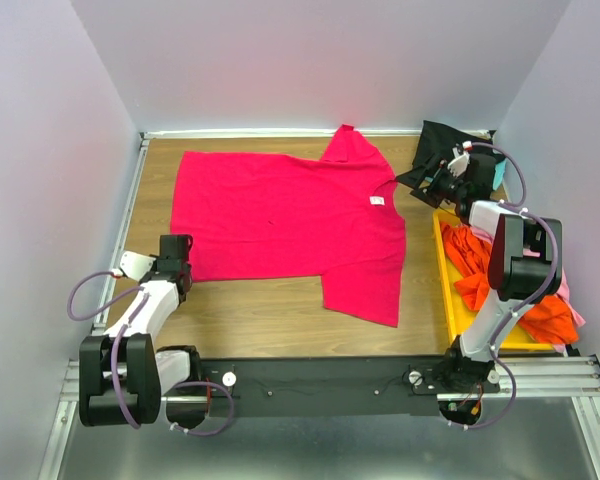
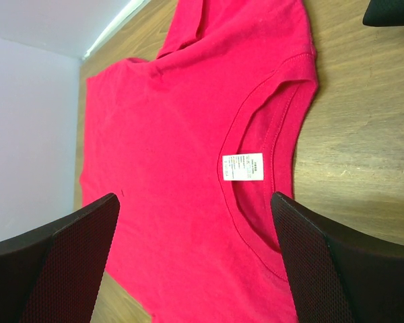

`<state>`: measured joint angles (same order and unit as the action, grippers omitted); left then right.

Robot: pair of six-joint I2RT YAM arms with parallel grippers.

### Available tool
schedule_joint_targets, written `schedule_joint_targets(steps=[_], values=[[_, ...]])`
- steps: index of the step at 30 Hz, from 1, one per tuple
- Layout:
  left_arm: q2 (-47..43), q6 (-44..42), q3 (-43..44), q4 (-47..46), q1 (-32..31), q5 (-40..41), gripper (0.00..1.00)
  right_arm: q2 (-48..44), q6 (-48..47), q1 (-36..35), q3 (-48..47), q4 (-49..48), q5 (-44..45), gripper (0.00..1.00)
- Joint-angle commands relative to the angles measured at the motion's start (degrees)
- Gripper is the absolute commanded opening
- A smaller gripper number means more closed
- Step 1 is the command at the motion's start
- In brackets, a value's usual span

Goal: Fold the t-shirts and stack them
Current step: Flatten the tshirt out

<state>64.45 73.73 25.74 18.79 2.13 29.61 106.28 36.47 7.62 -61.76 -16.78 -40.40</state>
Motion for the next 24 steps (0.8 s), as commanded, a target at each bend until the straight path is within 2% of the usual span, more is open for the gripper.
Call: schedule_joint_targets(steps=[1,13,15,24], values=[[0.41,-1.13,0.36,-0.68,0.15,3.09,0.49,-1.51,0.36,0.73,1.20,-1.68,-1.70,1.00],[9.91,-6.49,2.21,-5.42,2.97,-2.35,0.51,-1.87,1.24,1.61,2.08,-2.82,-2.14,1.00],[10.61,-7.37,2.30,-6.57,3.23,-3.59,0.40,-1.87,1.41,1.79,2.08,-2.91,-2.14,1.00],[5.97,-10.54,0.72,-8.68,3.32,-4.82,0.24,-1.25,1.59,1.88,2.25,-3.97,-2.31,1.00]])
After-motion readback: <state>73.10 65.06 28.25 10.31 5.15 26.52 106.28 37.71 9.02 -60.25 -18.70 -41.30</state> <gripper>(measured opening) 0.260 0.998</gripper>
